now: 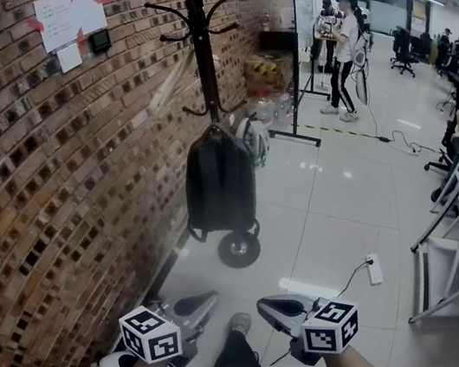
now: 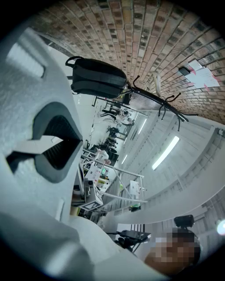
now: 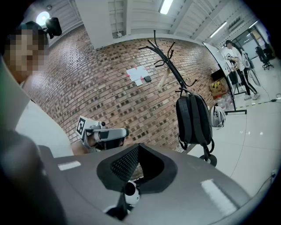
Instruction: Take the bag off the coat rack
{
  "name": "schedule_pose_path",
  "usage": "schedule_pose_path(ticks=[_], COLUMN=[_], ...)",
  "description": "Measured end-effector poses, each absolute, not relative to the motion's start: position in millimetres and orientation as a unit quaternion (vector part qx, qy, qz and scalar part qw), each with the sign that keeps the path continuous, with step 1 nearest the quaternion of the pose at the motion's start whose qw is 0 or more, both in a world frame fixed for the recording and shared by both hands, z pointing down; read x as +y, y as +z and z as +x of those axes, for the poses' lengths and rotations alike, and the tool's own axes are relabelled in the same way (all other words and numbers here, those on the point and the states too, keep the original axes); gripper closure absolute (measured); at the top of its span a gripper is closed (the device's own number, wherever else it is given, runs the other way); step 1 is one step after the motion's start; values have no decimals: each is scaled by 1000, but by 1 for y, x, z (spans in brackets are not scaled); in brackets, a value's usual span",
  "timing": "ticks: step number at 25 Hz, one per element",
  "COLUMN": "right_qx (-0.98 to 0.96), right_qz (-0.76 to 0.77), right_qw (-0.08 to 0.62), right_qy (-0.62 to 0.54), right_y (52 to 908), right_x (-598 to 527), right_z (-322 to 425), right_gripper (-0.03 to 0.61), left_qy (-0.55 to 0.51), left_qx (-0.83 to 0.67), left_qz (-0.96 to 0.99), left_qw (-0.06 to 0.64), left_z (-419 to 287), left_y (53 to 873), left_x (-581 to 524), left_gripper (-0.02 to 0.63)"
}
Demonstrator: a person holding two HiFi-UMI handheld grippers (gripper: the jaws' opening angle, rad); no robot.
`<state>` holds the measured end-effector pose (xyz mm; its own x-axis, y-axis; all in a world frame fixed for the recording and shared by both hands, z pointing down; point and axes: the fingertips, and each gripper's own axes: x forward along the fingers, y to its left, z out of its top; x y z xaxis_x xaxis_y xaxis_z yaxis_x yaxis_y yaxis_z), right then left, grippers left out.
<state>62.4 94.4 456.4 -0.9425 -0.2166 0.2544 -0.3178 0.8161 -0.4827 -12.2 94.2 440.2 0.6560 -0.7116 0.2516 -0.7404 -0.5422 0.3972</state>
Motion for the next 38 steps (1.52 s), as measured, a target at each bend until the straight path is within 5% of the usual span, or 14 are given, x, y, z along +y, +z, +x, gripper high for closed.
schedule_pose_path(ticks=[16, 25, 27, 31, 38], right_qx=[-945, -937, -939, -938, -931], right_qz=[186, 229, 238, 263, 286], right_qw=[121, 112, 108, 100, 108], right_qy=[239, 237, 224, 202, 199], right_y=[453, 455, 452, 450, 464], right_x=[-193, -297, -315, -342, -405], right_z=[-65, -78, -77, -69, -67], right_gripper=[580, 580, 495, 398, 241], left_qy=[41, 60, 60, 75, 89], left_qx=[-397, -391, -401, -408, -414], left_qz=[883, 889, 888, 890, 889], left_qw=[246, 232, 218, 190, 177], left_z=[-142, -173, -184, -199, -225], left_y=[439, 447, 444, 444, 463], left_x=[-201, -294, -312, -333, -387], left_gripper=[612, 612, 612, 389, 176])
